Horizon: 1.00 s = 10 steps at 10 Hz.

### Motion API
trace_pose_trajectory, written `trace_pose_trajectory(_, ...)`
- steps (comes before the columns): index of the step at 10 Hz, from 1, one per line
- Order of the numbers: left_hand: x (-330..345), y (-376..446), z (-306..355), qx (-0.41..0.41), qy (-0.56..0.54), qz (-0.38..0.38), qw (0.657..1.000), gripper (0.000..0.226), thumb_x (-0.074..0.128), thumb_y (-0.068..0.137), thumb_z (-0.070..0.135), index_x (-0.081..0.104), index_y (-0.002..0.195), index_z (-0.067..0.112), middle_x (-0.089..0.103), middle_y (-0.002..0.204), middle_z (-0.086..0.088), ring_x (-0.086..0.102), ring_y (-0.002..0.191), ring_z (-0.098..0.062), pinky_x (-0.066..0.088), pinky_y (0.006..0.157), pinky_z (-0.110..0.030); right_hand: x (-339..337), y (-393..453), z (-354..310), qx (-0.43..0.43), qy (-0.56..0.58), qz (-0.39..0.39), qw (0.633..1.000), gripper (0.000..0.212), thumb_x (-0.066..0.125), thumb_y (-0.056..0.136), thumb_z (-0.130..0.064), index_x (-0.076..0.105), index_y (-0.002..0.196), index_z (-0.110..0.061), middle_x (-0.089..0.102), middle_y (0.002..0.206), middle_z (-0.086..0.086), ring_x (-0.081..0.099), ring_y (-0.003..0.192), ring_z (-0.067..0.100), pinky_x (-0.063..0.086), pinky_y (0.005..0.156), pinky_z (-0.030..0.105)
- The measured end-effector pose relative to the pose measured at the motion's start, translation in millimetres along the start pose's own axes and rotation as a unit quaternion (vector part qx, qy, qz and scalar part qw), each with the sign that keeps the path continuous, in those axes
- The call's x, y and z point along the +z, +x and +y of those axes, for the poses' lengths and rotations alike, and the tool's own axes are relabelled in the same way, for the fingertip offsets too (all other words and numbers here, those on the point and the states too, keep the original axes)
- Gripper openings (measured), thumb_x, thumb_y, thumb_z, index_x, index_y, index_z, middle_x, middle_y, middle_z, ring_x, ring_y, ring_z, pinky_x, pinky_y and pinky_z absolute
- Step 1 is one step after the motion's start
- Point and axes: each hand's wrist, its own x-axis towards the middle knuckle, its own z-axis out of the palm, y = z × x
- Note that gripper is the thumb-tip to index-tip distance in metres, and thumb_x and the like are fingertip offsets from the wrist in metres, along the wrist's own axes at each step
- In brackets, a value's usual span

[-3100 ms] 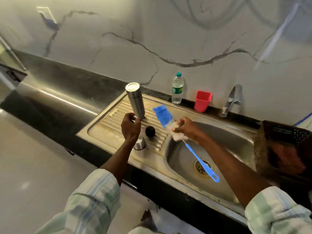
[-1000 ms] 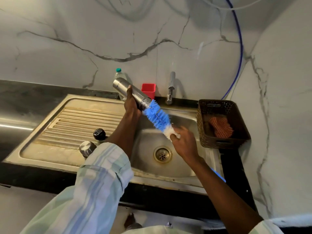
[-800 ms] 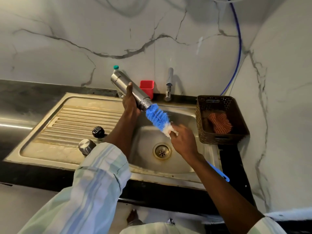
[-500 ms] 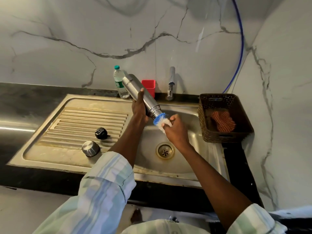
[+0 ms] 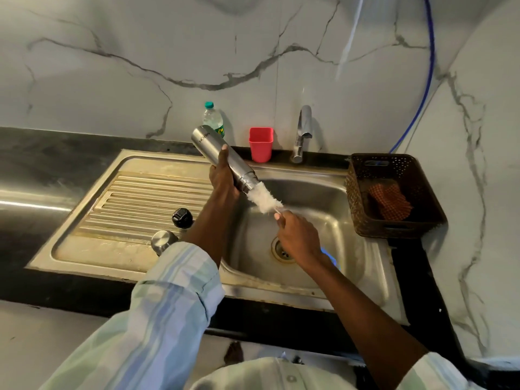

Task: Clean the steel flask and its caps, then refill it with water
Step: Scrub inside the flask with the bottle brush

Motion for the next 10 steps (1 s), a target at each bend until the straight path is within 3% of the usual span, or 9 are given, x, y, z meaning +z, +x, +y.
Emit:
trace_pose_trajectory(2, -10, 3, 1, 0.0, 0.008, -0.002, 1.0, 0.066, 0.079, 0.081, 0.041, 0.049, 0.126, 0.003, 0.065, 0.102, -0.018, 0.069, 0.085, -0.03, 0.061, 0.067, -0.04, 15, 7, -15, 0.017, 0.027, -0.019, 0.999, 0.033, 0.039, 0.101, -0.03, 0.057, 0.126, -0.019, 0.066, 0.118, 0.014, 0.059, 0.108, 0.038, 0.045, 0.085, 0.039)
trace_pose_trajectory(4, -20, 0, -32, -0.058, 0.026, -0.022, 0.998, 0.068, 0.084, 0.072, 0.047, 0.056, 0.111, 0.0, 0.069, 0.098, -0.018, 0.071, 0.086, -0.034, 0.06, 0.082, -0.05, 18, 24, -40, 0.034, 0.04, -0.032, 0.998, 0.029, 0.047, 0.098, -0.023, 0.059, 0.121, -0.008, 0.065, 0.119, 0.017, 0.059, 0.108, 0.038, 0.046, 0.079, 0.036)
trace_pose_trajectory(5, -18, -3, -38, -0.066, -0.009, -0.014, 0.998, 0.073, 0.085, 0.07, 0.048, 0.056, 0.117, 0.0, 0.069, 0.093, -0.016, 0.071, 0.078, -0.03, 0.06, 0.076, -0.044, 16, 26, -40, 0.065, 0.079, -0.025, 0.994, 0.034, 0.051, 0.098, -0.03, 0.05, 0.122, -0.006, 0.062, 0.119, 0.019, 0.059, 0.106, 0.039, 0.046, 0.08, 0.039)
trace_pose_trajectory(6, -21, 9, -28, -0.065, -0.035, 0.012, 0.997, 0.071, 0.083, 0.073, 0.048, 0.057, 0.119, 0.0, 0.069, 0.093, -0.015, 0.07, 0.076, -0.029, 0.059, 0.082, -0.05, 20, 10, -25, 0.011, -0.057, 0.045, 0.997, 0.036, 0.044, 0.101, -0.039, 0.048, 0.119, -0.008, 0.062, 0.111, 0.015, 0.061, 0.101, 0.037, 0.047, 0.076, 0.042)
trace_pose_trajectory(7, -19, 13, -23, -0.058, -0.058, 0.012, 0.997, 0.06, 0.079, 0.08, 0.044, 0.058, 0.117, 0.002, 0.069, 0.094, -0.014, 0.069, 0.077, -0.027, 0.059, 0.083, -0.05, 26, 2, -18, -0.018, -0.143, 0.086, 0.986, 0.035, 0.034, 0.105, -0.034, 0.058, 0.114, -0.01, 0.064, 0.107, 0.011, 0.064, 0.095, 0.033, 0.046, 0.073, 0.04)
trace_pose_trajectory(8, -17, 8, -24, -0.072, -0.041, -0.009, 0.997, 0.062, 0.082, 0.076, 0.043, 0.059, 0.115, 0.002, 0.068, 0.089, -0.013, 0.069, 0.075, -0.028, 0.06, 0.082, -0.048, 26, 3, -27, 0.069, 0.031, -0.032, 0.997, 0.037, 0.035, 0.105, -0.032, 0.062, 0.11, -0.007, 0.066, 0.096, 0.013, 0.064, 0.086, 0.033, 0.045, 0.068, 0.038)
trace_pose_trajectory(9, -18, 8, -19, -0.09, -0.043, -0.053, 0.994, 0.06, 0.078, 0.081, 0.041, 0.055, 0.12, 0.002, 0.065, 0.081, -0.012, 0.066, 0.073, -0.027, 0.059, 0.079, -0.043, 17, 9, -31, 0.242, 0.592, -0.263, 0.722, 0.036, 0.04, 0.103, -0.029, 0.059, 0.092, 0.0, 0.041, 0.052, 0.0, 0.036, 0.034, 0.011, 0.026, 0.033, 0.022)
trace_pose_trajectory(10, -18, 8, -18, -0.089, -0.062, -0.068, 0.992, 0.068, 0.076, 0.083, 0.041, 0.05, 0.131, 0.001, 0.064, 0.083, -0.013, 0.065, 0.077, -0.027, 0.058, 0.082, -0.044, 12, 7, -38, 0.207, 0.425, -0.205, 0.857, 0.039, 0.043, 0.103, -0.031, 0.06, 0.106, 0.003, 0.055, 0.067, 0.007, 0.053, 0.05, 0.02, 0.039, 0.045, 0.025)
